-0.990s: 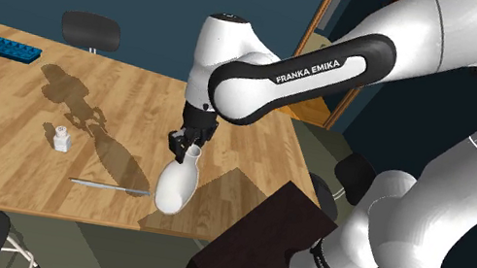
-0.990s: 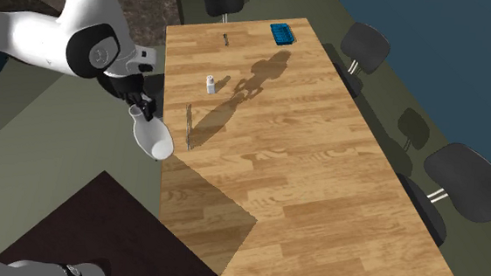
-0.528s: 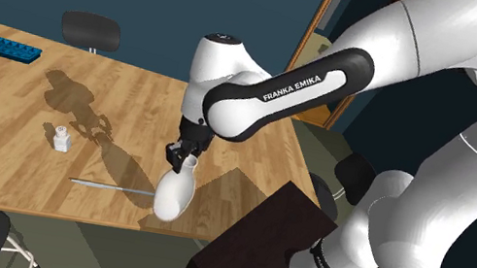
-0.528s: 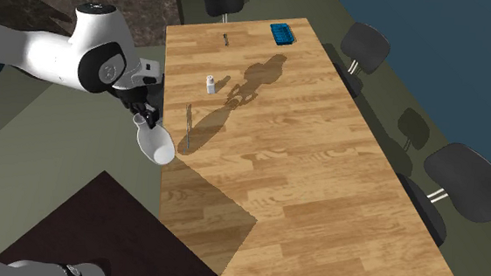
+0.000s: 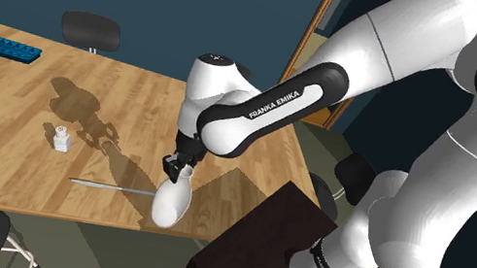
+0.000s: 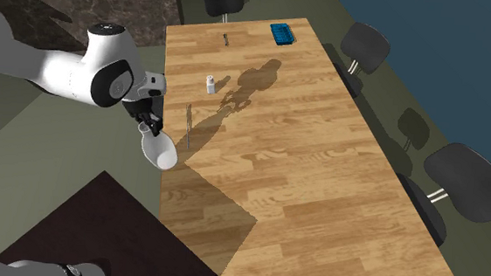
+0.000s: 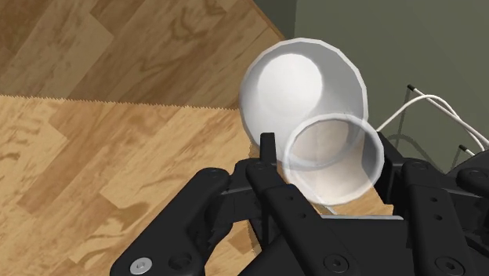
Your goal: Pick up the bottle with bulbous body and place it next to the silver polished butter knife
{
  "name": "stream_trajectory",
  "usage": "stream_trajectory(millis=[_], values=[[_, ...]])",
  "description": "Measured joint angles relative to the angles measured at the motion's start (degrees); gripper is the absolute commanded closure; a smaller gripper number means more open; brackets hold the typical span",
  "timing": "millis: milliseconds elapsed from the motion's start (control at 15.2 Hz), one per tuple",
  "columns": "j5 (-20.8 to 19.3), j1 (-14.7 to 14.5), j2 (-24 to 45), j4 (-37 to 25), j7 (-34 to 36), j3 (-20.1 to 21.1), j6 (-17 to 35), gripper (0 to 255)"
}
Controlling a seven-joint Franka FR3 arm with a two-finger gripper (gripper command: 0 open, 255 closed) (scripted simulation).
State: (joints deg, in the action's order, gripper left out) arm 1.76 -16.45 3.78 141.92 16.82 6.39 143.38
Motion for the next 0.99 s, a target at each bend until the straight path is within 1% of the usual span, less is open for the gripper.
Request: stream_trajectory(millis=[198,594,660,990], values=[[-0.29,-0.02,2.04,0.23,0.15,-0.06,2.26,255],[-0.39,-0.08,2.67,0.22,0.29,-0.05,2.91,255],[-0.39,-0.08,2.68,0.23,0.29,-0.05,2.92,0],[-0.39,-0.08,2.66,0.22,0.29,-0.05,2.93,0]])
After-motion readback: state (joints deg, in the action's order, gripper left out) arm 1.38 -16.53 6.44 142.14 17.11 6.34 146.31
